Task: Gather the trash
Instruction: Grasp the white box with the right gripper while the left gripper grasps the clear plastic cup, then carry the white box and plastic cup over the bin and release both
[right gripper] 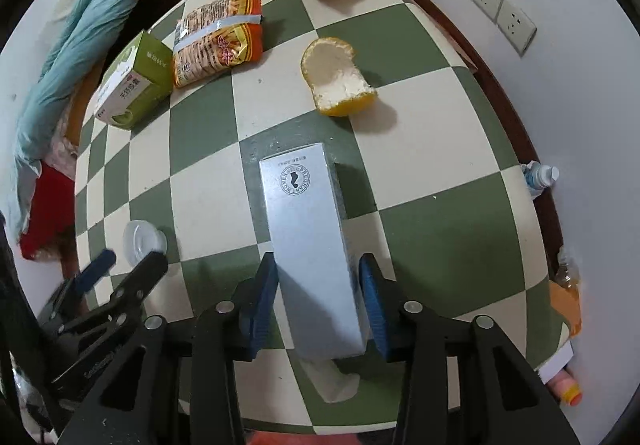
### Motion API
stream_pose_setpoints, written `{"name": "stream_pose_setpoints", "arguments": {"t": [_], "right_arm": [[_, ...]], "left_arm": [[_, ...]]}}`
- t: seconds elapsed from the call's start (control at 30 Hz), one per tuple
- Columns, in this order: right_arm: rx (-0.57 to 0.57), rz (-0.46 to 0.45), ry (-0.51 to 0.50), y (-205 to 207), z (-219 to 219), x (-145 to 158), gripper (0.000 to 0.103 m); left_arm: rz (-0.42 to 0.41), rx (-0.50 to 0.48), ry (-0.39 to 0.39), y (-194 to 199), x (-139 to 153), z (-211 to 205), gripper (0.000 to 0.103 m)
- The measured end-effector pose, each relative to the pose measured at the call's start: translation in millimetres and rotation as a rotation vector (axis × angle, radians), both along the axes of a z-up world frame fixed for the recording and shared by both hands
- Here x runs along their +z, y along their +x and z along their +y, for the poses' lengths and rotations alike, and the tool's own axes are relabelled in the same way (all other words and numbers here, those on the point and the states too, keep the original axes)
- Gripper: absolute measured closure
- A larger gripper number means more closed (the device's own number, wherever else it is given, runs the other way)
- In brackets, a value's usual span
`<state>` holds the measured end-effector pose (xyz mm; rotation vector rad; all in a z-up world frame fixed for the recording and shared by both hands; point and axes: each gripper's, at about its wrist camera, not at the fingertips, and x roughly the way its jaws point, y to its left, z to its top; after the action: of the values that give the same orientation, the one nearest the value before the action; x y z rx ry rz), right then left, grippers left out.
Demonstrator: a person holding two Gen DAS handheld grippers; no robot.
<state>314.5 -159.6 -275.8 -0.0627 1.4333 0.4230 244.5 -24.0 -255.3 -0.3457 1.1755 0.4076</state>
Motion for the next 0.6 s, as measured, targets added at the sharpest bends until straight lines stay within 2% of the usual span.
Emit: {"name": "stream_pose_setpoints", "arguments": {"t": [0.03,0.07,0.13,0.2,0.4,0.6], "right_arm": [[0.015,-0.01,-0.018,-0.5,1.0,0.4,0.056],[0.025,-0.018,-0.026,-0.1,0.0,2.1,0.055],[0.052,-0.032,-0.055,-1.9,7.1,0.0,0.055],[0.072,-0.048,-0.076,-4.0,13.2,-2.0,0.055],[0.119,-0.095,-0.121,-10.6,19.8,-4.6,0.065],[0.125,-0.126,-0.09,-21.7,17.7,10.3,0.065]], "left_arm": [[0.003,-0.004,0.009,2.5,-0.9,-1.3,0.025],[0.009,-0.006,0.011,4.3,-2.0,-2.1,0.029],[0.011,-0.006,0.012,5.7,-4.5,-1.2,0.054],[0.015,-0.004,0.014,5.1,-5.4,0.9,0.066],[-0.005,0.002,0.049,-0.5,-0.2,2.2,0.066],[-0.036,0.027,0.084,-7.7,15.9,7.6,0.066]]}}
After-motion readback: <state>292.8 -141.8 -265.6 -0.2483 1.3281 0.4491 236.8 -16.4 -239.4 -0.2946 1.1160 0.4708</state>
